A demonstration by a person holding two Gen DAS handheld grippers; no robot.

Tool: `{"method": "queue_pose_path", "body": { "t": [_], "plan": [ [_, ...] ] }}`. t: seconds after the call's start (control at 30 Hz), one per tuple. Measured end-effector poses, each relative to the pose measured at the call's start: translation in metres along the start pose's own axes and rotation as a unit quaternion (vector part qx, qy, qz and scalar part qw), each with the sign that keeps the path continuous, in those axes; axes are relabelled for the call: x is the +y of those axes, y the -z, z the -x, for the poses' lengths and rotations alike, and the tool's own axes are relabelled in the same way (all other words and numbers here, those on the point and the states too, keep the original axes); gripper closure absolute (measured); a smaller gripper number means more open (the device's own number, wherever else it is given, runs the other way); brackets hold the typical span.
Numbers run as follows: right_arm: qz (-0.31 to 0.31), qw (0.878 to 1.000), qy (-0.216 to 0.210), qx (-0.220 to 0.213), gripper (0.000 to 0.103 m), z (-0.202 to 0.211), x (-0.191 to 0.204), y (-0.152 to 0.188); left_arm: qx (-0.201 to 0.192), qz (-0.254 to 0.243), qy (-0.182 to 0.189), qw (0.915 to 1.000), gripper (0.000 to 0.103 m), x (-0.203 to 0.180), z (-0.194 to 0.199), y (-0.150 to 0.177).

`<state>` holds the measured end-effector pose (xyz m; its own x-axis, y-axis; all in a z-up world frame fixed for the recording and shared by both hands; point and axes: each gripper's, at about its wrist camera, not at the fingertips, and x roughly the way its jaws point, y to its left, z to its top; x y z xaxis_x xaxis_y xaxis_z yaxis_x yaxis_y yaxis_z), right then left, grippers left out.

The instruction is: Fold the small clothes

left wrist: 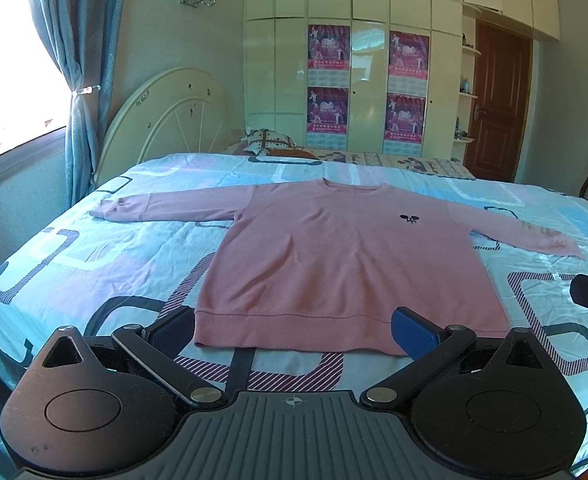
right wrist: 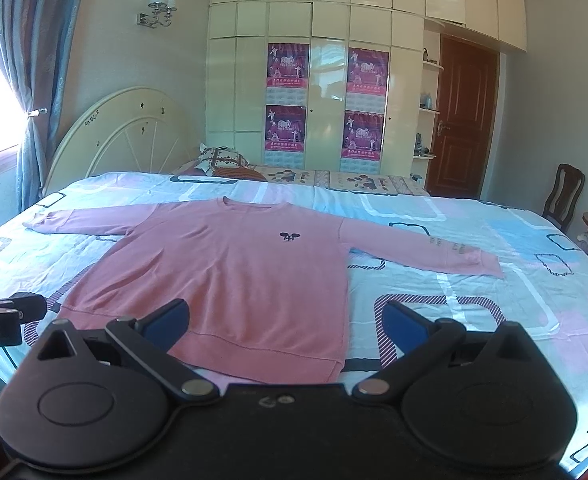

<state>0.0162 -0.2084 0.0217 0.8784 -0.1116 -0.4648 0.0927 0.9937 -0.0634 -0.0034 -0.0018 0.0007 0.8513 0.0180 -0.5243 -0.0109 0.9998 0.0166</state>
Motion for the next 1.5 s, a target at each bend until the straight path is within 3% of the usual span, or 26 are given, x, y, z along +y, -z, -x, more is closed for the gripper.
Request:
{"method": "queue_pose_path", "body": {
  "t": [0.3,0.53,0.8,0.9,1.03,1.13,1.17,1.23,1.37,1.5],
  "plan": [
    [-0.005,1.000,0.003,0.003,0.000,-0.009,0.004,0.001,0.003,-0.008,0.005,0.9999,0.000,-0.003,-0.011,-0.006],
    [-0.016,1.000,0.015,0.003,0.000,-0.035,-0.001,-0.008,0.006,0.001,0.009,0.9999,0.000,-0.002,-0.043,-0.023],
    [-0.038,0.998,0.049,-0.001,0.001,-0.084,-0.007,-0.024,0.004,0.018,0.069,0.9974,0.000,0.006,-0.105,-0.049],
    [-0.058,0.996,0.061,-0.010,0.001,-0.102,-0.012,-0.033,-0.006,0.020,0.077,0.9968,0.000,0.007,-0.127,-0.063],
    [-0.080,0.993,0.080,-0.017,0.008,-0.127,-0.015,-0.047,-0.025,0.028,0.087,0.9955,0.000,0.015,-0.153,-0.083],
    [-0.094,0.991,0.097,-0.019,0.012,-0.145,-0.020,-0.055,-0.044,-0.011,0.041,0.9981,0.000,0.013,-0.170,-0.093],
    [-0.097,0.990,0.103,-0.019,0.012,-0.150,-0.022,-0.057,-0.039,-0.019,0.042,0.9982,0.000,0.014,-0.179,-0.098],
    [-0.099,0.988,0.117,-0.017,0.015,-0.158,-0.025,-0.060,-0.014,-0.011,0.072,0.9972,0.000,0.016,-0.194,-0.106],
    [-0.106,0.984,0.142,-0.017,0.019,-0.170,-0.041,-0.067,0.017,0.006,0.095,0.9953,0.000,0.007,-0.223,-0.117],
    [-0.115,0.980,0.163,-0.012,0.027,-0.185,-0.067,-0.070,0.007,-0.011,0.115,0.9933,0.000,-0.017,-0.243,-0.122]
  ]
}}
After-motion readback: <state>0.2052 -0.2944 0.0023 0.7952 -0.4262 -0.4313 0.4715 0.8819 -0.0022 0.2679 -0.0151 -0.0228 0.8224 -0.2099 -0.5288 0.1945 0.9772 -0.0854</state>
